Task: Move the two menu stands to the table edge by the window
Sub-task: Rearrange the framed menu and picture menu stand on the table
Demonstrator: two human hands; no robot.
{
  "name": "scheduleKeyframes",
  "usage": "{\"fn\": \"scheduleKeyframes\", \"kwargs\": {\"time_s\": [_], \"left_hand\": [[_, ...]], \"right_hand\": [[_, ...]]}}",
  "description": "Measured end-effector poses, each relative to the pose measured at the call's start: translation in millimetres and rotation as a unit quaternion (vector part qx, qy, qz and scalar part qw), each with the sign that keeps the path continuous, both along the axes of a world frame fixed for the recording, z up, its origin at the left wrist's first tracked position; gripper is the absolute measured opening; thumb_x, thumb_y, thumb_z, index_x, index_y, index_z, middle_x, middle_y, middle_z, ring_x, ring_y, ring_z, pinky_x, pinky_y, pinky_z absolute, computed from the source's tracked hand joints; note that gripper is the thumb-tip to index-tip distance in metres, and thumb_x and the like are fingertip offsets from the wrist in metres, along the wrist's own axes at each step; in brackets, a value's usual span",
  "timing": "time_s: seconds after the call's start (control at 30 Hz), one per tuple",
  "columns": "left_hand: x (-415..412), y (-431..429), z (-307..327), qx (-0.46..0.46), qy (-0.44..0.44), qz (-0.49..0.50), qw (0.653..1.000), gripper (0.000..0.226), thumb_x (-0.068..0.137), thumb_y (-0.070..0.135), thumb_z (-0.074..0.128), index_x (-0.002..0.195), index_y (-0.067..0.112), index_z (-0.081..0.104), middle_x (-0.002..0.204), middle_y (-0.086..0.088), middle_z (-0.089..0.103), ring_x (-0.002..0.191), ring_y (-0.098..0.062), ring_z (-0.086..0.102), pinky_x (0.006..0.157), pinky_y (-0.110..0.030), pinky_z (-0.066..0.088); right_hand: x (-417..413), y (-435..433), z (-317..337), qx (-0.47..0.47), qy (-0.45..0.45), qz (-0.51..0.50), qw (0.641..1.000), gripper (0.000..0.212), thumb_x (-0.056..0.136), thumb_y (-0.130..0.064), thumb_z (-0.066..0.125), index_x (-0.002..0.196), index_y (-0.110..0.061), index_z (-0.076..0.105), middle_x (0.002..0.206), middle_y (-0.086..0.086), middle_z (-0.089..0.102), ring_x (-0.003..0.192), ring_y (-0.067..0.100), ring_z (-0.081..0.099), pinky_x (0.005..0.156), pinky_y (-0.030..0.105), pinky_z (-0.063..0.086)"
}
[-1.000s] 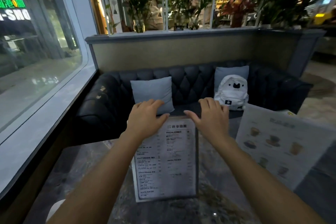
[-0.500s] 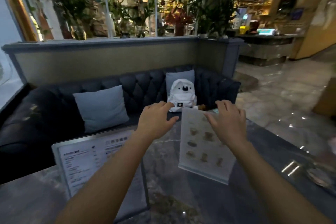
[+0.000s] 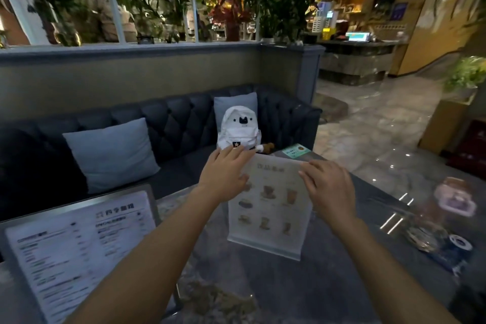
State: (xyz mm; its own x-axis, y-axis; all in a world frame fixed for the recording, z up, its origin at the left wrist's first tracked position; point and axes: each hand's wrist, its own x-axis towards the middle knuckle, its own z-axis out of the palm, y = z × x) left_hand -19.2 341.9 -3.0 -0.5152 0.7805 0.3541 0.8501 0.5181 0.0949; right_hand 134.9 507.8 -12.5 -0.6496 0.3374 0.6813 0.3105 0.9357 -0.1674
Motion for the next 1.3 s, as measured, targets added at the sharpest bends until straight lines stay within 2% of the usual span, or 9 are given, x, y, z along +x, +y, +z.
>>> {"fn": "scheduleKeyframes", "kwargs": {"time_s": [0.2,0.3,0.43,0.57,0.73,0.83,1.03,1.2,1.3], "left_hand": [[1.7,4.0,1.9,0.033,0.002,0.0,0.999,0.053,0.083,0.023,0.055,0.133,0.024,0.038,0.133,-0.007,0.049,0.124,-0.025,0.041,0.11,-0.04,0.019],[5.0,7.6,4.6,0.044,0.0,0.008,0.999,0.047,0.083,0.023,0.055,0.129,0.024,0.044,0.12,-0.009,0.053,0.114,-0.028,0.046,0.109,-0.04,0.02],[9.5,5.8,2.8,0.048,-0.01,0.024,0.999,0.043,0.085,0.025,0.055,0.127,0.025,0.047,0.119,-0.009,0.051,0.114,-0.025,0.045,0.112,-0.043,0.013],[13.6,3.1,5.8,0.056,-0.004,0.032,0.998,0.04,0.085,0.025,0.055,0.124,0.026,0.051,0.107,-0.007,0.05,0.102,-0.025,0.045,0.092,-0.034,0.019],[8.9,6.4,13.1,0.111,-0.094,0.049,0.988,0.031,0.09,0.009,0.049,0.112,0.026,0.062,0.086,0.0,0.04,0.091,-0.023,0.045,0.074,-0.03,0.015],[8.7,8.1,13.2,0.123,-0.095,0.051,0.986,0.033,0.089,0.004,0.048,0.108,0.024,0.065,0.082,0.0,0.042,0.085,-0.023,0.049,0.064,-0.031,0.01],[15.5,7.6,7.9,0.139,-0.07,0.046,0.987,0.035,0.087,0.0,0.049,0.11,0.021,0.065,0.081,-0.003,0.047,0.083,-0.026,0.053,0.069,-0.031,0.014],[23.1,8.0,4.8,0.146,-0.076,0.049,0.985,0.031,0.091,0.006,0.047,0.114,0.022,0.062,0.081,0.0,0.044,0.076,-0.015,0.04,0.074,-0.03,0.017],[24.3,7.0,6.8,0.156,-0.092,0.049,0.982,0.031,0.092,0.007,0.046,0.115,0.021,0.061,0.082,0.001,0.045,0.08,-0.017,0.045,0.07,-0.029,0.014]], "right_hand": [[-2.0,18.3,-7.4,-0.043,-0.014,-0.021,0.999,0.025,0.085,-0.016,0.058,0.109,-0.014,0.064,0.101,0.012,0.069,0.09,0.034,0.058,0.074,0.039,0.034],[-3.2,21.4,-7.6,-0.06,0.001,0.001,0.998,0.022,0.082,-0.009,0.059,0.103,-0.011,0.068,0.095,0.016,0.07,0.084,0.037,0.059,0.071,0.04,0.036],[-12.0,21.8,-6.2,-0.087,0.013,0.008,0.996,0.018,0.082,-0.004,0.056,0.094,-0.006,0.07,0.093,0.02,0.07,0.083,0.039,0.059,0.071,0.044,0.043],[-24.5,28.9,-9.5,-0.166,0.045,0.018,0.985,0.02,0.086,-0.007,0.053,0.098,-0.005,0.069,0.102,0.019,0.069,0.093,0.037,0.059,0.076,0.042,0.046],[-40.3,37.4,-6.5,-0.274,0.094,0.051,0.956,0.02,0.084,-0.007,0.057,0.1,-0.001,0.067,0.11,0.019,0.067,0.102,0.031,0.058,0.085,0.025,0.036],[-48.5,43.1,-4.7,-0.323,0.103,0.075,0.938,0.019,0.081,-0.007,0.061,0.099,-0.001,0.068,0.11,0.018,0.067,0.099,0.026,0.058,0.09,0.028,0.039],[-66.2,56.1,-2.7,-0.411,0.096,0.11,0.9,0.021,0.079,-0.01,0.066,0.099,-0.007,0.069,0.105,0.012,0.069,0.097,0.021,0.06,0.094,0.045,0.048],[-74.8,63.2,-2.0,-0.451,0.088,0.137,0.877,0.022,0.077,-0.014,0.069,0.098,-0.012,0.069,0.095,0.005,0.069,0.088,0.014,0.062,0.083,0.036,0.055],[-79.6,63.7,-1.0,-0.459,0.085,0.156,0.871,0.023,0.077,-0.013,0.068,0.1,-0.011,0.068,0.099,0.006,0.068,0.087,0.011,0.061,0.08,0.031,0.053]]}}
